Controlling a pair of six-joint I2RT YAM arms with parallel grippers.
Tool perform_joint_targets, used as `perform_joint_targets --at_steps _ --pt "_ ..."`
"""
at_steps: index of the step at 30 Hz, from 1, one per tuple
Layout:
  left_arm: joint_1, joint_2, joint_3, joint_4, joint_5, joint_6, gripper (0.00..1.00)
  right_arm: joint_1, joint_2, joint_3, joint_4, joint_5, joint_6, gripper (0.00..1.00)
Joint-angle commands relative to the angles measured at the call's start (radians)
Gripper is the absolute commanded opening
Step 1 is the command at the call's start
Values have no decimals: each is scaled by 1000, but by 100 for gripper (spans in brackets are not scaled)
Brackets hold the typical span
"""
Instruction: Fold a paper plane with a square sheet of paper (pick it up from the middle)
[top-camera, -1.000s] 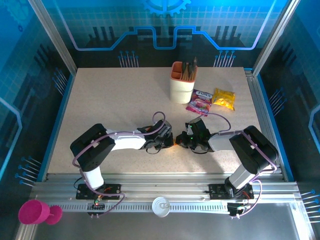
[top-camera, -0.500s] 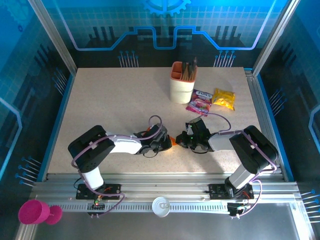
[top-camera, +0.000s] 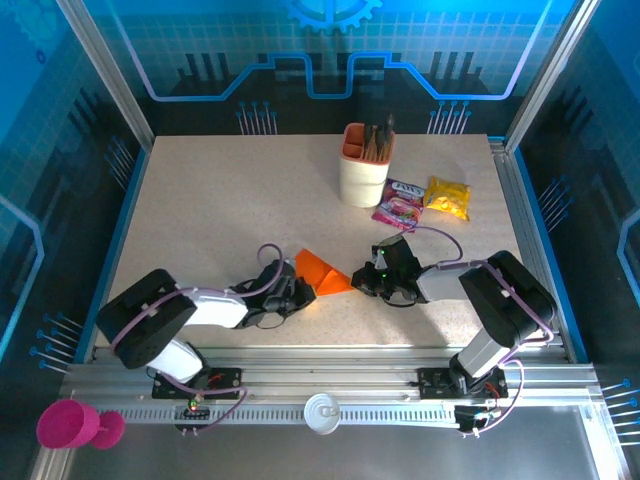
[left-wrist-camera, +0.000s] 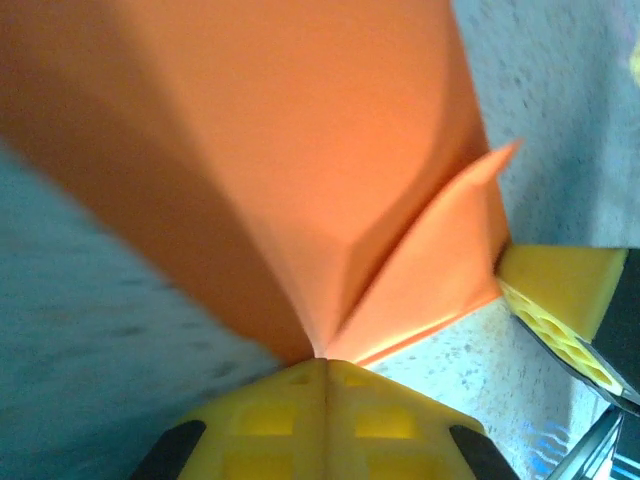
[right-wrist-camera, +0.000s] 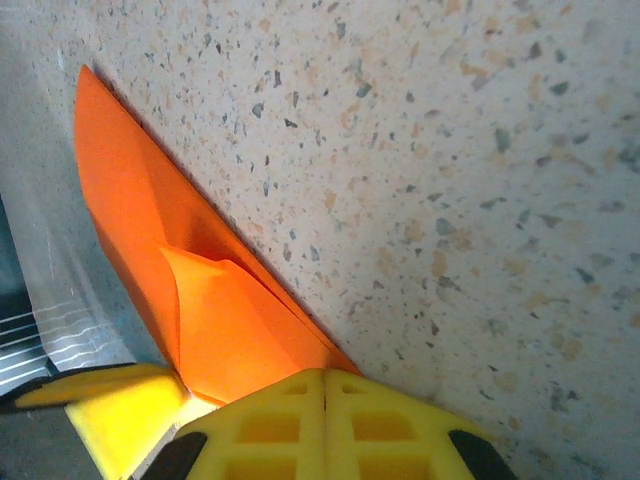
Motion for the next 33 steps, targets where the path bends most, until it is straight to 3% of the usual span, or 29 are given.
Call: perform_joint_targets --at_steps 1,8,11,16,25,33 --pt "61 -66 -41 -315 -83 18 0 -12 42 -78 -184 127 31 0" --pt "78 -175 166 -474 -94 177 0 20 -52 -168 -27 131 173 0" --pt "78 -136 245 -458 -26 217 0 25 -107 -168 47 121 193 0" --pt "50 -9 344 -397 87 249 2 25 -192 -98 11 92 153 0" --pt "30 141 405 -392 47 281 1 13 -277 66 -291 79 -170 0" --pt "73 231 501 -462 83 445 0 10 -196 103 -321 -42 -386 0"
